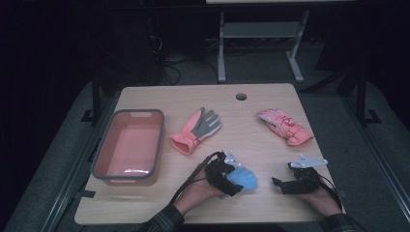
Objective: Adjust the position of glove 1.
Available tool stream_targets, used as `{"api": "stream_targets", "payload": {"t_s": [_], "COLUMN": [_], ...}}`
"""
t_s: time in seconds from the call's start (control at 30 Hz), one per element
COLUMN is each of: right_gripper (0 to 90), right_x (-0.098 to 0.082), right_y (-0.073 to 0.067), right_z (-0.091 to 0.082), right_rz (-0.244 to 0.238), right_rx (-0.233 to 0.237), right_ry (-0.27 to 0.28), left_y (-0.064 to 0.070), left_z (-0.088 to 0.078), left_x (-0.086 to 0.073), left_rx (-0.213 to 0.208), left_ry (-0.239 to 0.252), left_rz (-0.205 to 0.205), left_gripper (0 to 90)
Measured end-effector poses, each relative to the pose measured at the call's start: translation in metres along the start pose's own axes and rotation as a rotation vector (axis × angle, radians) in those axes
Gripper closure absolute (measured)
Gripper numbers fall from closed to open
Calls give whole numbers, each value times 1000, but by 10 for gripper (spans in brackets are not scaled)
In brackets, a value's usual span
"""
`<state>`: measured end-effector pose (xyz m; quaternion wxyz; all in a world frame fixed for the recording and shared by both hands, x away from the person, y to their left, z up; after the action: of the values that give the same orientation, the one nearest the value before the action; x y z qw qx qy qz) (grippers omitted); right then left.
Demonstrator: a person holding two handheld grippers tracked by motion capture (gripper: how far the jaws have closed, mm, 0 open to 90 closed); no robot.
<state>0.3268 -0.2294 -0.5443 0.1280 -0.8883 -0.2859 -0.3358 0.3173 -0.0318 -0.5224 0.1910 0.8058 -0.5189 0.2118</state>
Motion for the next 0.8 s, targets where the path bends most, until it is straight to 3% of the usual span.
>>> {"api": "stream_targets", "payload": {"t_s": [0.27,0.4,0.53,0.7,0.8], "right_gripper": [128,128,128,128,129], "right_x": [0,0,0,0,0], "right_y": [0,0,0,0,0], "right_z": [0,0,0,0,0], "right_rz": [-1,-1,-2,-1,-1], "right_rx": [-1,0,-1,-1,-1], "right_ry": [1,1,1,0,0], "left_y": [0,1,4,9,9], "left_z": [8,7,5,4,4], "left_x": [-6,-6,-7,-6,-6], "left_rx": [-14,-11,-14,-47,-74], "left_ry": [-16,-2,-10,5,10], "left_rz": [-2,-6,30,29,14], "left_gripper": [222,249,368,584,670]}}
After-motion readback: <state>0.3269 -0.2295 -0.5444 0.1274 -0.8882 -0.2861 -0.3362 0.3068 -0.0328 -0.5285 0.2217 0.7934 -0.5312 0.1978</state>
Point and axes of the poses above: each handheld gripper's, and its own axes: z roughly forward along the jaws, x roughly out of its top, y roughly to its right, the point moved 9 cm from there along z, roughly forward along the jaws, and after that the axes turned 4 degrees about -y, right-handed, at the moved point
